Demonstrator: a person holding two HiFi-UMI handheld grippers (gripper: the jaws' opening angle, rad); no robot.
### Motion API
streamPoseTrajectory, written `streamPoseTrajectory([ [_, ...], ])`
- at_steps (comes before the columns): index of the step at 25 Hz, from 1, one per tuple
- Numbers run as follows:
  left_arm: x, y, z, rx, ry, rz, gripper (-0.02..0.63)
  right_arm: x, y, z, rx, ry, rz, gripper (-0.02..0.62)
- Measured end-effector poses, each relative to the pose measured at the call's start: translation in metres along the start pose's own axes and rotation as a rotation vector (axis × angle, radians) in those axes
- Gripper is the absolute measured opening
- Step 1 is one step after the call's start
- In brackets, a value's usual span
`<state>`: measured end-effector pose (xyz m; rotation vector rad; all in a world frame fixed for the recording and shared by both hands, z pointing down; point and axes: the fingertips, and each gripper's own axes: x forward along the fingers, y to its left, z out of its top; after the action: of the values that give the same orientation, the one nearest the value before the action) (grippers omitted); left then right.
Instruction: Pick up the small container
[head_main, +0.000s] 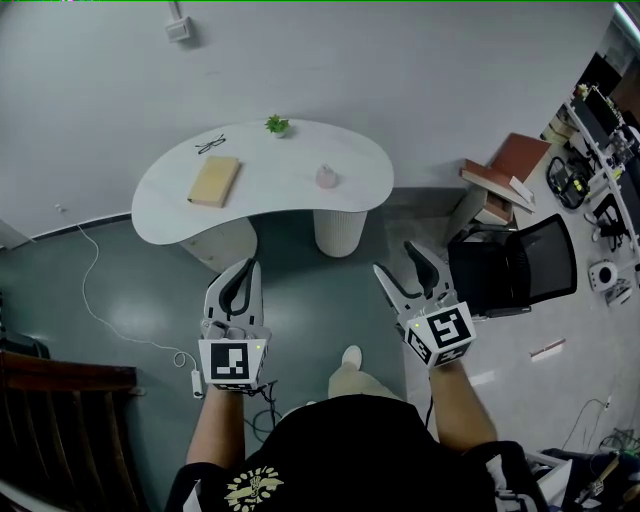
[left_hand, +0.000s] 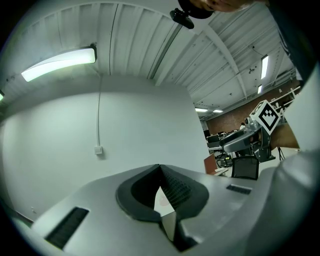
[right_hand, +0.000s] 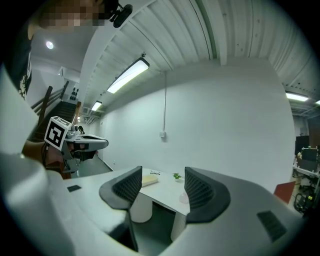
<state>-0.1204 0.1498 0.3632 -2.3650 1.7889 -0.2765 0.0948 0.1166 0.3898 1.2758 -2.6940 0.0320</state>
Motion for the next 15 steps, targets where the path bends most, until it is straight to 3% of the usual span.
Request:
streamPoseTrajectory([
  [9, 0.052, 0.003, 0.007, -0.021, 0.027, 0.036, 0.005, 0.036, -0.048, 0.013, 0.005, -0.010, 0.045, 0.256],
  [15, 0.083, 0.008, 0.032, -0.002, -0.007, 0.087, 0.005, 0.050, -0.082, 0.021, -0.015, -0.018, 0.091, 0.258],
])
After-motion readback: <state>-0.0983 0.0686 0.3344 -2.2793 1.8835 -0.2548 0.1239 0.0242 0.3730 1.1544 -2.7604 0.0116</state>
